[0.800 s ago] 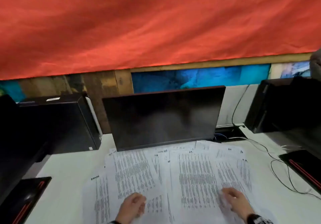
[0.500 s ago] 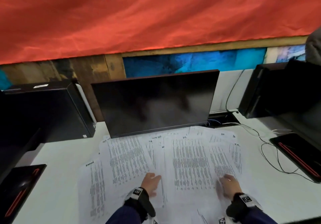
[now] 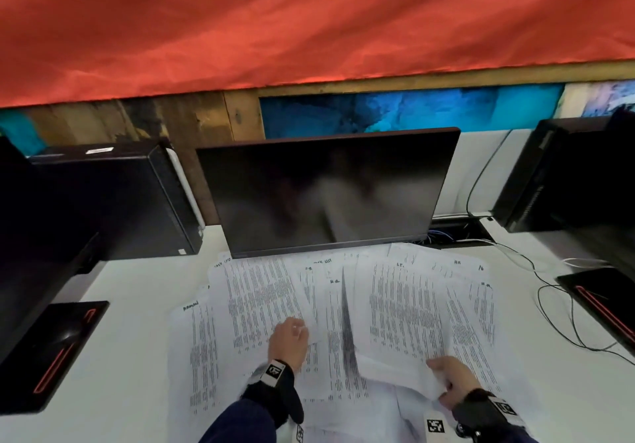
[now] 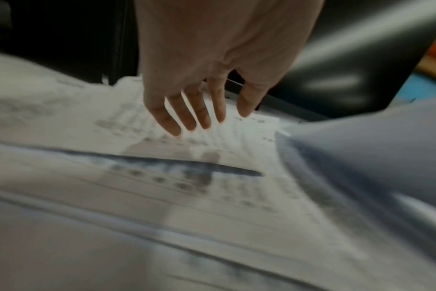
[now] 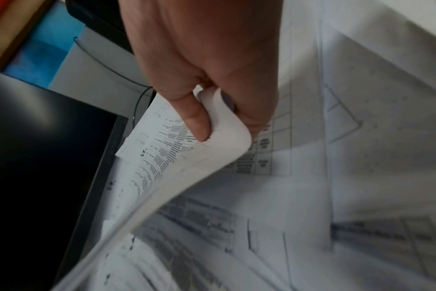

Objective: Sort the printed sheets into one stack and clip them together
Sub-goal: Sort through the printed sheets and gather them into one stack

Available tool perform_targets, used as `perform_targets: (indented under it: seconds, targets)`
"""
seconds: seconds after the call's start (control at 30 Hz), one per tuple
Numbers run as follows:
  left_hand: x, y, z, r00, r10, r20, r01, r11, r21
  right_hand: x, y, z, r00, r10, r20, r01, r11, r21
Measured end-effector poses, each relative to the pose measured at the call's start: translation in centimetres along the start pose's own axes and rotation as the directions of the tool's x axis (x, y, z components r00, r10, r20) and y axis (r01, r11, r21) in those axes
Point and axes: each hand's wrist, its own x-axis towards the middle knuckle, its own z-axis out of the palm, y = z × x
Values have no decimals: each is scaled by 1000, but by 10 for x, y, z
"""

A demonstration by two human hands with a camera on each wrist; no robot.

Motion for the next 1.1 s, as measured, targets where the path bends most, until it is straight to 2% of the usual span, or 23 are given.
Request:
perform_targets:
  seconds: [0.03, 0.07, 0.1, 0.17, 0.23, 0.3, 0.37, 0.43, 0.5, 0.57, 0.6, 0.67, 0.7, 0.8, 0.9, 1.0, 1.1]
  targets:
    - [2, -12, -9, 997, 11, -75, 0, 990, 144, -2, -1, 3, 1000, 27, 9, -27, 999, 25]
    - [6, -26, -17, 995, 20, -100, 6, 968, 253, -5, -2, 6, 999, 39, 12, -39, 998, 55]
    - [8, -38, -24, 998, 7, -70, 18, 937, 350, -6, -2, 12, 998, 55, 42, -58, 995, 77]
    - [9, -60, -29, 996, -65, 67, 25, 874, 486, -12, -3, 25, 987, 92, 129, -109, 985, 131]
    - [3, -74, -24, 977, -107, 184, -8, 847, 532, -18, -2, 39, 981, 112, 159, -135, 980, 143]
    - [-7, -80, -15, 964, -108, 241, -39, 846, 532, -23, 0, 50, 971, 126, 202, -156, 978, 138]
    - [-18, -78, -10, 958, -77, 277, -77, 859, 507, -29, 3, 61, 970, 113, 215, -144, 980, 134]
    - [-22, -75, -14, 967, -23, 255, -93, 898, 431, -33, 9, 75, 978, 89, 188, -103, 992, 68]
    - [-19, -73, -30, 995, -18, 99, 0, 984, 179, -34, 15, 89, 988, 35, 152, -25, 998, -63]
    - [-11, -77, -48, 988, -122, -92, 115, 990, -77, -40, 18, 102, 991, -35, 125, 56, 985, -166]
    - [-6, -80, -57, 970, -206, -127, 188, 972, -144, -38, 19, 107, 990, -86, 109, 106, 975, -196]
    - [1, -85, -65, 942, -327, -77, 304, 928, -214, -40, 18, 117, 982, -145, 120, 170, 957, -234]
    - [4, -87, -65, 935, -351, -46, 331, 912, -242, -43, 18, 121, 981, -134, 138, 164, 958, -237]
    - [7, -86, -58, 927, -374, 21, 360, 873, -329, -48, 22, 137, 974, -61, 217, 111, 967, -229]
    - [8, -87, -49, 913, -403, 62, 386, 805, -451, -51, 25, 150, 968, -71, 239, 144, 942, -303]
    - [8, -91, -41, 925, -378, 33, 359, 847, -392, -55, 26, 156, 945, -73, 317, 199, 901, -386]
    - [3, -86, -33, 939, -342, -34, 308, 881, -358, -55, 25, 148, 924, -207, 320, 332, 850, -408]
